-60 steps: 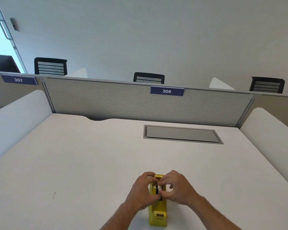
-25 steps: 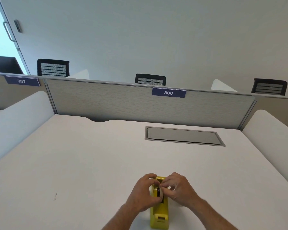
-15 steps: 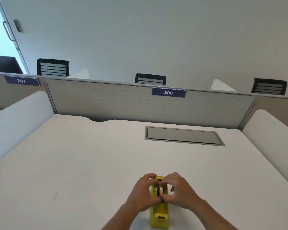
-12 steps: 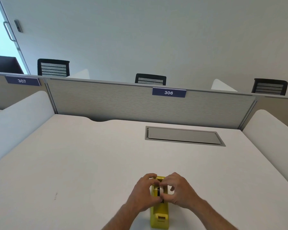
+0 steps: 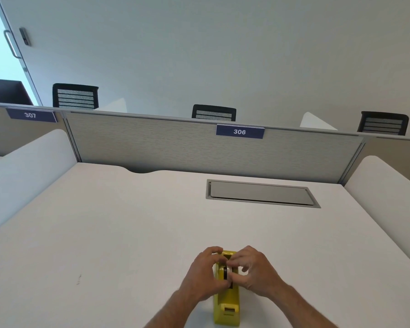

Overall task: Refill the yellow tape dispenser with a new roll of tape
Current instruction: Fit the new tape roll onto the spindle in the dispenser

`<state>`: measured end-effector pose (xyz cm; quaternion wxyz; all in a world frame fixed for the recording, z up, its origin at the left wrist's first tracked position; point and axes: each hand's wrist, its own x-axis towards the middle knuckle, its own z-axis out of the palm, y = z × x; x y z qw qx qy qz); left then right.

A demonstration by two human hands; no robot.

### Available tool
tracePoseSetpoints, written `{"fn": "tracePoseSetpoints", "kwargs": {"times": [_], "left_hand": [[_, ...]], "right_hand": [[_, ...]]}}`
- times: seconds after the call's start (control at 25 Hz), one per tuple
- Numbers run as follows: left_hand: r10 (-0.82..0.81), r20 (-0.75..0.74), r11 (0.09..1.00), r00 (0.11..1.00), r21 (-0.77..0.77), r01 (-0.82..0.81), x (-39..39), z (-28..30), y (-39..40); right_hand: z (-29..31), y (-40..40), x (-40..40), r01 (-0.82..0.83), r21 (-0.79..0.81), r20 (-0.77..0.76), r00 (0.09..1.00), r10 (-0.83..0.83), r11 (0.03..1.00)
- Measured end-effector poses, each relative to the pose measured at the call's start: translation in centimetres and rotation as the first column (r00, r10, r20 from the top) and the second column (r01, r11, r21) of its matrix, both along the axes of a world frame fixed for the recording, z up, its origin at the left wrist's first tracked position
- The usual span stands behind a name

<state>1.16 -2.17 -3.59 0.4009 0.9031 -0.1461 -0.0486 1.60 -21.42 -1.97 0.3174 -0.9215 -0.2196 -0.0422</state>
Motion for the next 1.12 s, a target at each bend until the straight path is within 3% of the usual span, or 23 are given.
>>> {"fn": "tracePoseSetpoints", "kwargs": {"times": [0.4, 0.56, 1.12], "left_hand": [[-0.028, -0.001, 1.000, 1.000, -0.010, 0.028, 0.05, 0.36, 0.21], [-0.025, -0.016, 1.000, 1.000, -0.004, 0.025, 0.06, 0.30, 0.21], [-0.010, -0.031, 1.000, 0.999, 0.017, 0.010, 0.13, 0.60, 0.00]], "right_hand": [[0.30, 0.01, -0.05, 0.015, 0.020, -0.052, 0.999, -0.014, 1.000], [0.03, 0.07, -0.34, 0.014, -0.059, 0.000, 1.000, -0.014, 0.998], [-0.08, -0.21, -0.50, -0.002, -0.074, 0.054, 0.999, 0.006, 0.997]]}}
